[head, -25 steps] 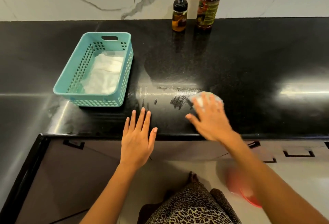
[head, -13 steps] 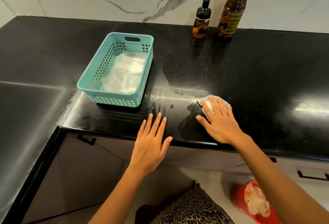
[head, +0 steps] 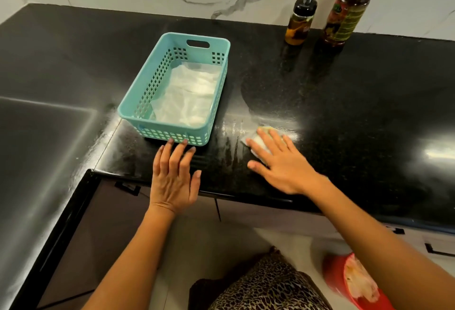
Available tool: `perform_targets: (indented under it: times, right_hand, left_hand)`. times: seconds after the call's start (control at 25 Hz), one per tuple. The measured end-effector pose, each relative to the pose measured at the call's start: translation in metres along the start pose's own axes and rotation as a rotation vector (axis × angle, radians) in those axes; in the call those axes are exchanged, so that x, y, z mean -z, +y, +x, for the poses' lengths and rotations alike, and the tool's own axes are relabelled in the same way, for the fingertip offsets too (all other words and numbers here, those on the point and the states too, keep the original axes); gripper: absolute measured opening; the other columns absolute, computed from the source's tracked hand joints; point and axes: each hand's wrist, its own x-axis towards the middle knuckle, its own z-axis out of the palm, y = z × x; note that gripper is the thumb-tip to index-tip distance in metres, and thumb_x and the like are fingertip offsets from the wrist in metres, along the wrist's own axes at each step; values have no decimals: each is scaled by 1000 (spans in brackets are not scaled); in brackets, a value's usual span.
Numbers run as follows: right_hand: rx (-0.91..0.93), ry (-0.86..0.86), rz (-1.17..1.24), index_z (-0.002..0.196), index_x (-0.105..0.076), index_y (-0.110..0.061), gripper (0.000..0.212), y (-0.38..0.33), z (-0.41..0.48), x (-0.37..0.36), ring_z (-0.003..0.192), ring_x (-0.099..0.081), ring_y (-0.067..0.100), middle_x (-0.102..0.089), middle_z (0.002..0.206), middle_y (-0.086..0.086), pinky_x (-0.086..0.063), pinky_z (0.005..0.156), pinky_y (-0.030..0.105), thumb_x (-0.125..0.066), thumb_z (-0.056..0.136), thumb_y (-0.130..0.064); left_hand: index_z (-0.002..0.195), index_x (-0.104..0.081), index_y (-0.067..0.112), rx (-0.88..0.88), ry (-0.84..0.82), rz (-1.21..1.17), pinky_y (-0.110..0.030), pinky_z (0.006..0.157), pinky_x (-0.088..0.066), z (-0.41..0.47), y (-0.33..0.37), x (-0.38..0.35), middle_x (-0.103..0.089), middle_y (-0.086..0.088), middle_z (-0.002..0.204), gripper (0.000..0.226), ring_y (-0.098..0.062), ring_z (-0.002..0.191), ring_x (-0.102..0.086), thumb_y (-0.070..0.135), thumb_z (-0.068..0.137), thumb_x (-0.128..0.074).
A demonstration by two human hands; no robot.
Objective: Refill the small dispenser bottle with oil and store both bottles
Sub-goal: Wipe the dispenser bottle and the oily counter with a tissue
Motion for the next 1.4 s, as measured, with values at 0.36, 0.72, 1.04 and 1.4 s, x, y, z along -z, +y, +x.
perform_targets:
  times: [0.36,0.72,1.04,1.4]
  right_hand:
    - [307,81,-77,147,-15,-30,73,-42,-21,-23,144,-1,24,-10,157,4,-1,115,43,-8,86,-71]
    - [-135,-7,-9,148,0,-32,66,3,100,23,143,16,23,13,157,5,10,115,45,-17,92,-61]
    - [229,53,-88,147,0,-33,77,-40,-7,-13,142,15,18,8,156,-2,9,116,39,5,81,-72]
    - [-119,-2,-34,148,-1,-32,54,11,135,32,143,13,26,10,157,6,8,116,46,-12,98,-50]
  left_hand:
    - [116,-51,9,-191,-52,16,-40,85,-37,-3,-15,-11,-48,-14,120,47,-32,111,-45,34,90,-21]
    - [121,-60,10,-229,-181,-3,-40,88,-43,-3,-18,-8,-64,-16,117,54,-35,104,-62,32,92,-20]
    - [122,-57,12,-216,-159,-15,-39,89,-42,-4,-17,-9,-64,-16,118,52,-33,109,-54,32,92,-20]
    - [123,-56,12,-196,-151,-28,-39,88,-42,-5,-16,-8,-64,-16,116,51,-32,110,-51,31,92,-20]
